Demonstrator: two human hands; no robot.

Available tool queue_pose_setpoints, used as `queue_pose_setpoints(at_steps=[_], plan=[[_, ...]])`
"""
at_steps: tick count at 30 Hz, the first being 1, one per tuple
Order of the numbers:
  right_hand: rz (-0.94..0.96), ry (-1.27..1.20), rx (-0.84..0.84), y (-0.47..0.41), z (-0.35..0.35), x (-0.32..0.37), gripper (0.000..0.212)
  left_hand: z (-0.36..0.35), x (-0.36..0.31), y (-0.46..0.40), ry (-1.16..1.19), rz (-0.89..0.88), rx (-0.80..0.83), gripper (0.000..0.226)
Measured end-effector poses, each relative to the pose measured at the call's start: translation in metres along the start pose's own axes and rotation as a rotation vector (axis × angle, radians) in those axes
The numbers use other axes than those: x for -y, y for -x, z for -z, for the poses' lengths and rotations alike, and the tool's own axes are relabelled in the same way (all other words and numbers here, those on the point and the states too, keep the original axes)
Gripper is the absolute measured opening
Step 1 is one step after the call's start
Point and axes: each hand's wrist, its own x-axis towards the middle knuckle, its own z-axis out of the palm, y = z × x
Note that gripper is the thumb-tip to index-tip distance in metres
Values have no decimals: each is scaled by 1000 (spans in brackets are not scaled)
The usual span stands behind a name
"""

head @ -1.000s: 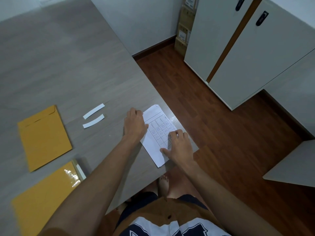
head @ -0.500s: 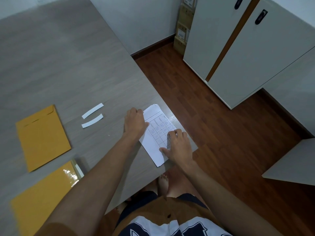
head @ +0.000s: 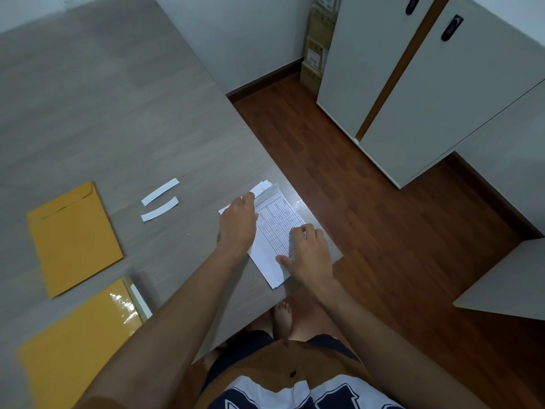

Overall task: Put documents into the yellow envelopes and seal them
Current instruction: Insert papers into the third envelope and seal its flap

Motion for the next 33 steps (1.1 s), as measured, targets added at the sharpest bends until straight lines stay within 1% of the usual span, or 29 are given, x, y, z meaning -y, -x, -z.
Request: queue_pose_setpoints(at_steps=[3,6,8,11,17,25,30,33], plan=[[3,-4,-3,0,1,0,61,0,0,-1,46,15,9,35],[14,4,-5,1,1,0,61,3,4,-10,141,44,32,43],[21,13,-13,1,0,-1,60,5,7,-17,155,42,66,49],[27,15,-30,2,-1,0,59,8,9,-26,145,47,103,56],[36,2,-60,3,-4,-1,57,10,9,-31,127,40,86,67],[38,0,-40,3,-3,-1,56,15,4,-23,57,-8,46,65],[35,4,-46,3,-3,-1,56,15,3,-22,28,-22,60,73],[36,-2,-47,3,-3,-1,56,16,2,-26,-23,-64,86,77]])
